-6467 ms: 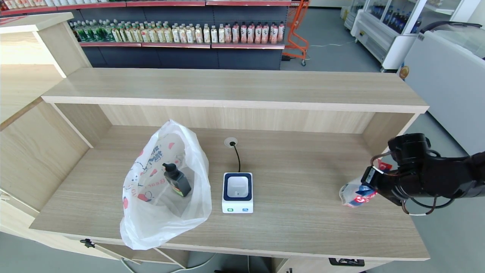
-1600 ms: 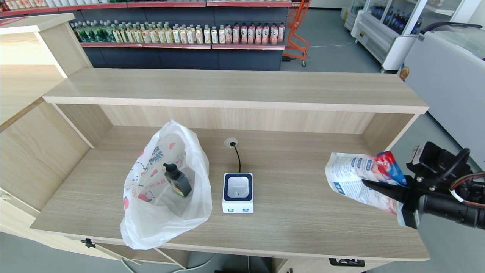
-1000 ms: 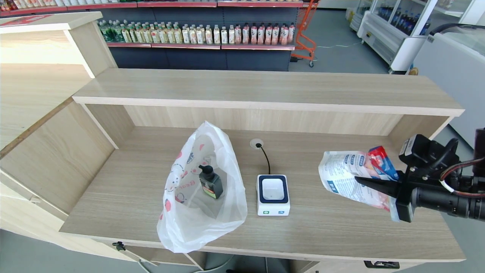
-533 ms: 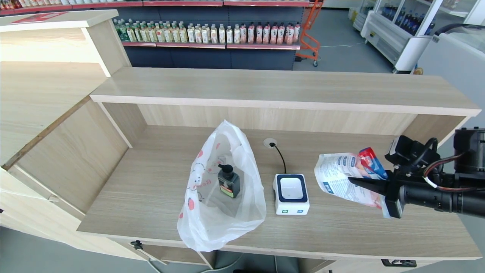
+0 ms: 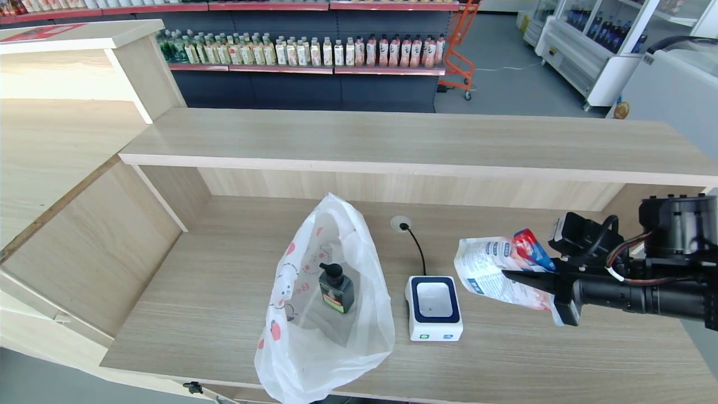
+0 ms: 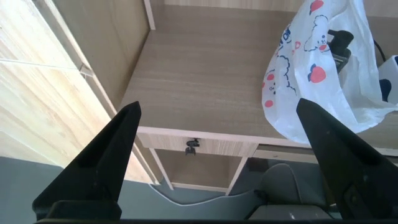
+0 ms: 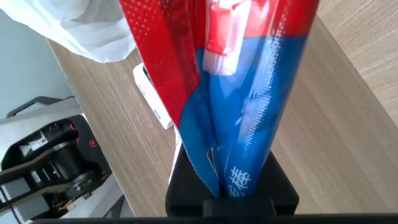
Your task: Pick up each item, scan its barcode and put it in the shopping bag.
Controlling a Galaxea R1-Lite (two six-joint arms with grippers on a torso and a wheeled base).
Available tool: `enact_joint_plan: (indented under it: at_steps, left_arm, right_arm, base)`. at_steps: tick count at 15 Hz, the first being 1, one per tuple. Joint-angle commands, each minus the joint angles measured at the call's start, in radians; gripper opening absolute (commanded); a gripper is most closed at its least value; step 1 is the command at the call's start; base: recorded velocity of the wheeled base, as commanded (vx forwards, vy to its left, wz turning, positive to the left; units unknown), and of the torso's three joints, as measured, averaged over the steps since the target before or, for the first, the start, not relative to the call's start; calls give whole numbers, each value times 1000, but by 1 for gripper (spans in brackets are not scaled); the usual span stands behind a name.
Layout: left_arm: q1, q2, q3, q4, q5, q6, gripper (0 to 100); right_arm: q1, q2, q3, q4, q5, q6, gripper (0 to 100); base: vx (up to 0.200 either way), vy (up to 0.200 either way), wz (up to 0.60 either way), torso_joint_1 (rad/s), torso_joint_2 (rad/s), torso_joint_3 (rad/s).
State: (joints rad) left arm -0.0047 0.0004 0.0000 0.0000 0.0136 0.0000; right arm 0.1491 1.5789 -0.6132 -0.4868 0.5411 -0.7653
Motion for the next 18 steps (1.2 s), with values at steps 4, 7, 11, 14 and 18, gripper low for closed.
enact_joint_plan:
  at_steps: [4,7,11,14,18]
  left_arm:
    - [0,0,0,0,0,0,100]
    - [0,0,0,0,0,0,100]
    - [0,0,0,0,0,0,100]
    - [0,0,0,0,0,0,100]
    - [0,0,0,0,0,0,100]
  right_arm:
    - [4,93,-11,2,74,-86,0]
    - [4,154,-22,-1,188,-192,0]
    - [4,225,-28,-95,283,-353,0]
    - [0,311,-25,-156,307,-442,0]
    - [15,385,-56,-168,313,-476,0]
  base:
    - [0,0,0,0,0,0]
    - [0,0,0,0,0,0]
    - [0,0,0,0,0,0]
    - [0,0,0,0,0,0]
    - [0,0,0,0,0,0]
